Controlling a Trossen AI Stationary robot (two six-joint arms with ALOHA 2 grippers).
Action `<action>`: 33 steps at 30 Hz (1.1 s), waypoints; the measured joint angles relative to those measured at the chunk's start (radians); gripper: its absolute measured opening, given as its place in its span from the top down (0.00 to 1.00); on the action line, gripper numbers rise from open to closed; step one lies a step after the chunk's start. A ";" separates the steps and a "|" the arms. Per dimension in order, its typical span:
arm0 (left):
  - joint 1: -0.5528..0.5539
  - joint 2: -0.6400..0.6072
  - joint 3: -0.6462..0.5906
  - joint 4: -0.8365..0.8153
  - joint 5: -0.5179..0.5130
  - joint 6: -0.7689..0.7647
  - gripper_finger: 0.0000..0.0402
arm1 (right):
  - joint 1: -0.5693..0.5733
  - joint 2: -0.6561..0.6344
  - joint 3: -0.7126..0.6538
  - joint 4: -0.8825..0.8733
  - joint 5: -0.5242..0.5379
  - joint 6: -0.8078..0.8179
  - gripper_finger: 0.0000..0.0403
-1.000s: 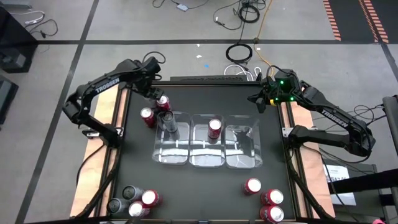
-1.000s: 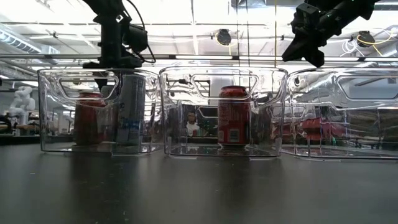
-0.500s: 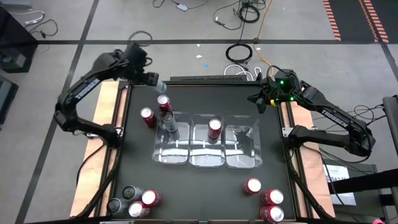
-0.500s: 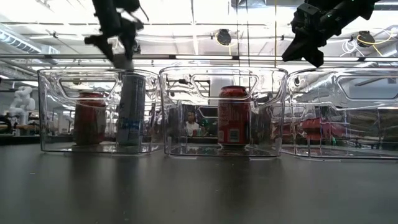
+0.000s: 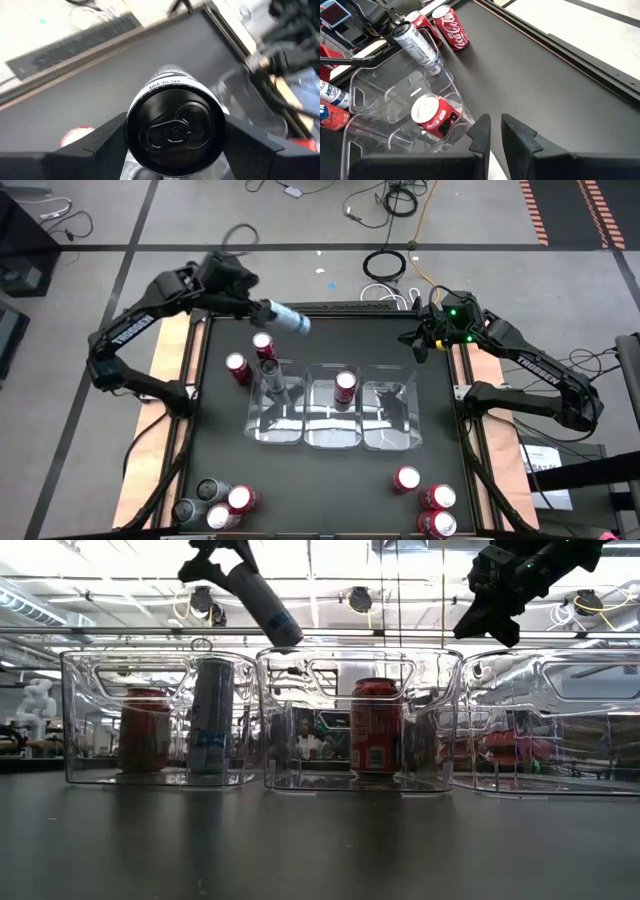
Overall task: Sort soda cans
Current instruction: Put the white-blue soda can into the left transparent bin
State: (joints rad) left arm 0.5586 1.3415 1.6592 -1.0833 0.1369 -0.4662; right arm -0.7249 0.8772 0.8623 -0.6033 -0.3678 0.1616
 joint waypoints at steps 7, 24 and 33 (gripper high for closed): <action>-0.143 0.058 -0.001 -0.003 0.001 -0.026 0.30 | 0.000 0.000 0.000 0.000 0.000 0.000 0.91; -0.281 0.217 0.106 -0.231 -0.057 -0.077 0.30 | 0.000 0.000 0.000 -0.009 0.000 -0.009 0.91; -0.311 0.337 0.106 -0.281 -0.059 -0.074 0.30 | 0.000 0.000 0.000 -0.047 -0.001 -0.015 0.91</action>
State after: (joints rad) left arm 0.2473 1.6789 1.7653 -1.3645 0.0783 -0.5406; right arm -0.7247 0.8772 0.8623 -0.6503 -0.3687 0.1464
